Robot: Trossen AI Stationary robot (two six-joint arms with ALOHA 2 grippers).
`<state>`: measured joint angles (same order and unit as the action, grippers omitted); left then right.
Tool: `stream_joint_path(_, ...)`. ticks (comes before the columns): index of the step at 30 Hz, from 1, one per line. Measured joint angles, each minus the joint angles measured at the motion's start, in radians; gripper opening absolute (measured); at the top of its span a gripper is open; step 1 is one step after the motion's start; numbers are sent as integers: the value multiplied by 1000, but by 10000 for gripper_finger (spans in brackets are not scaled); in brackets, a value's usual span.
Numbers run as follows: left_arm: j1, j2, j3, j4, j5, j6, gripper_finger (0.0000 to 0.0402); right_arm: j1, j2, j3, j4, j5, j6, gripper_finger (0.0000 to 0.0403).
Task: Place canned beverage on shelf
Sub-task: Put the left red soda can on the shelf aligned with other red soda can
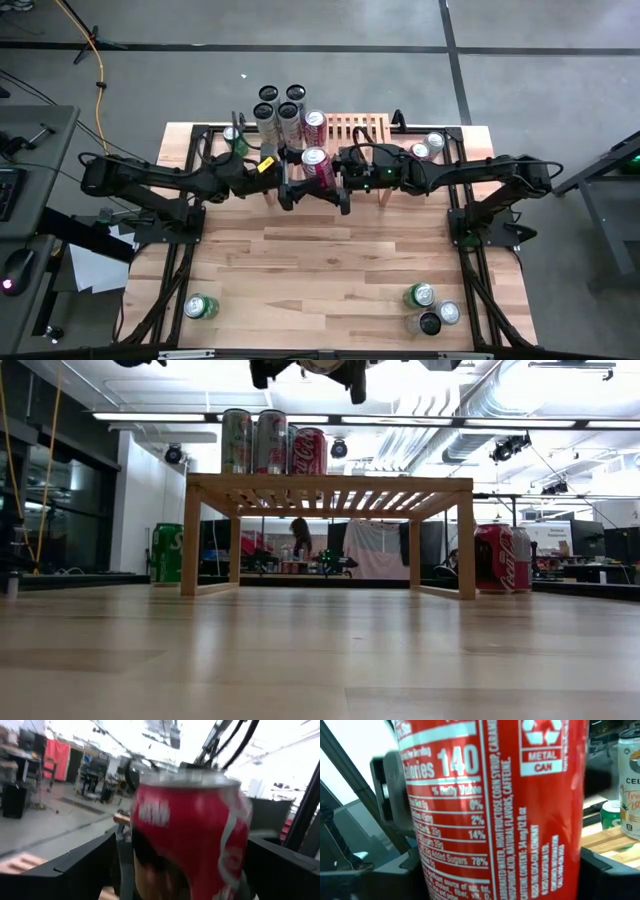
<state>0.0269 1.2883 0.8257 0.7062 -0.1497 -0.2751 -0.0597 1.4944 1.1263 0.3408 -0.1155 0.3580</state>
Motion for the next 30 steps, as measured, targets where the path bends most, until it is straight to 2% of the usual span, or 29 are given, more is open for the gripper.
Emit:
stream_joint_path(7, 0, 45, 45, -5, 0, 1, 392, 0, 0, 0, -3, 0, 0, 286)
stream_joint_path(12, 0, 99, 97, -4, 40, 20, 386, 0, 0, 0, -14, 0, 0, 286)
stream_joint_path(18, 0, 112, 103, -20, 40, 16, 343, 0, 0, 0, -22, -1, -13, 286)
stream_joint_path(26, 0, 50, 103, -151, 27, 53, 279, -2, 2, 0, -18, -9, -41, 285)
stream_joint_path(30, 3, 43, 104, -162, 23, 56, 279, -4, 3, 0, -14, -8, -48, 294)
